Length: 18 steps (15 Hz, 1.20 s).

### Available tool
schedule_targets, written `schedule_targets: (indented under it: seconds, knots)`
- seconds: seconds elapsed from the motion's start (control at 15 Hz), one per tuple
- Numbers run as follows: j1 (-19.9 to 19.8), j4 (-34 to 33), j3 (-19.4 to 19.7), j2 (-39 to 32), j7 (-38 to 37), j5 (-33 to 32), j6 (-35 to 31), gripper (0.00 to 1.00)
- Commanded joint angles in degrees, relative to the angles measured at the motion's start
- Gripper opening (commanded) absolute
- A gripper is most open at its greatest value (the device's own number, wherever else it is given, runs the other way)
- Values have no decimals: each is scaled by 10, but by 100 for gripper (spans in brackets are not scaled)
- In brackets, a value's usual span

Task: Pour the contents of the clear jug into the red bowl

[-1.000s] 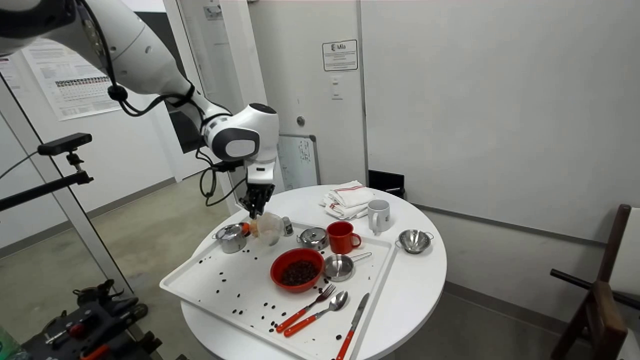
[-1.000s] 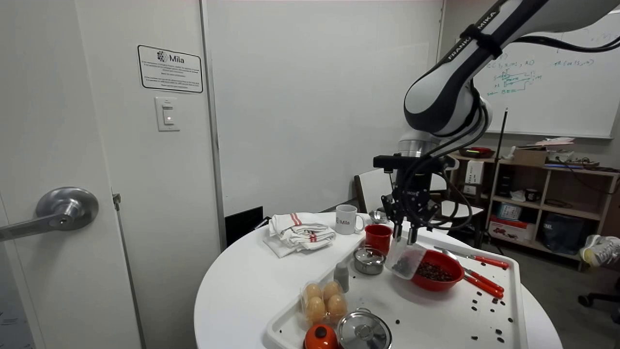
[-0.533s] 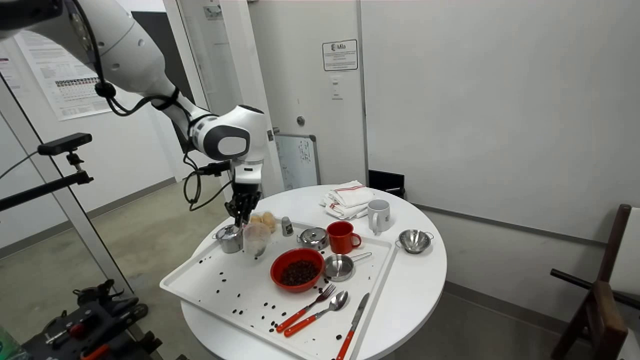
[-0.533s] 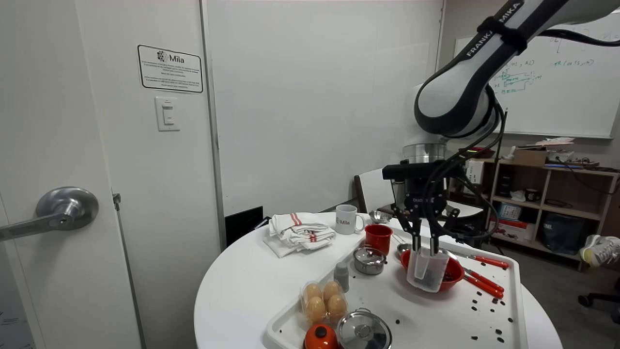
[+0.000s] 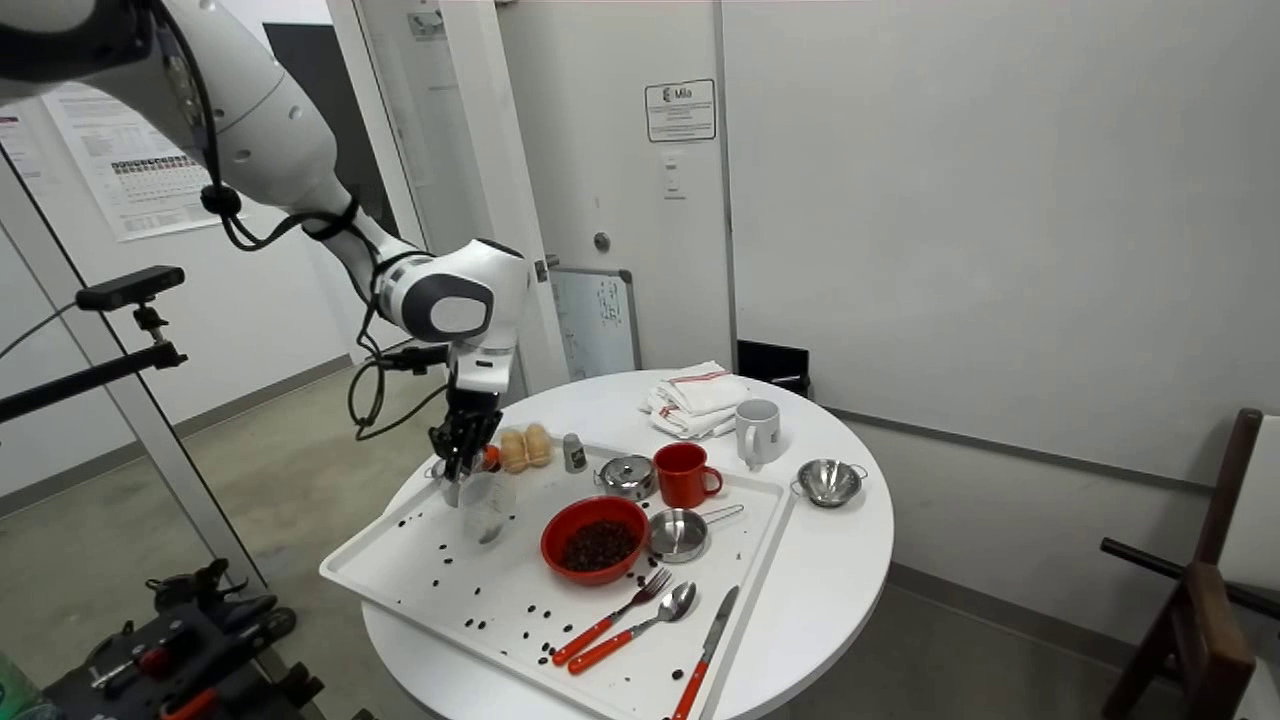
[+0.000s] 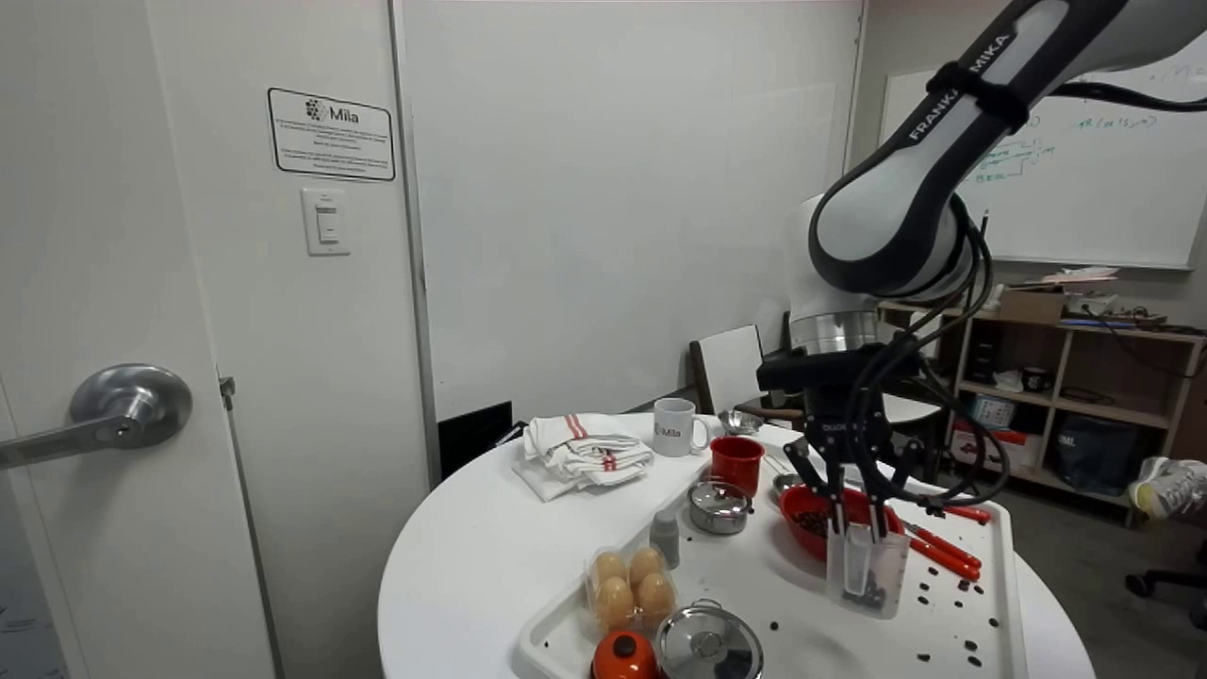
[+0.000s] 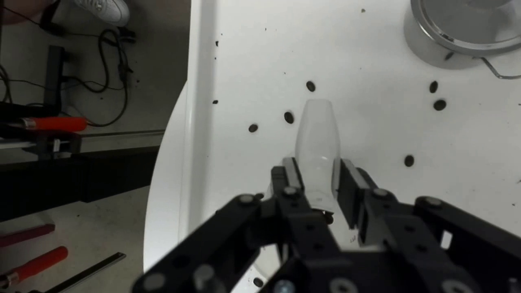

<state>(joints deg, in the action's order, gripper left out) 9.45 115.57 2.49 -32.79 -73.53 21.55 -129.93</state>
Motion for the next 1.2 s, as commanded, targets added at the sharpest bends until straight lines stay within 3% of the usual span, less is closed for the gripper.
schedule_targets:
  seconds: [0.0,0.4,0.47,0.93,1.13]
  knots:
    - [-7,-3,-15,-20,-13,-1,3,10]
    - [-14,-6,-16,-51,-10,3,1,11]
    - [-16,-5,-15,-53,-9,3,-2,46]
    - [-28,-2,-16,-54,-4,6,0,96]
    - [-45,-3,-23,-45,5,25,9,100]
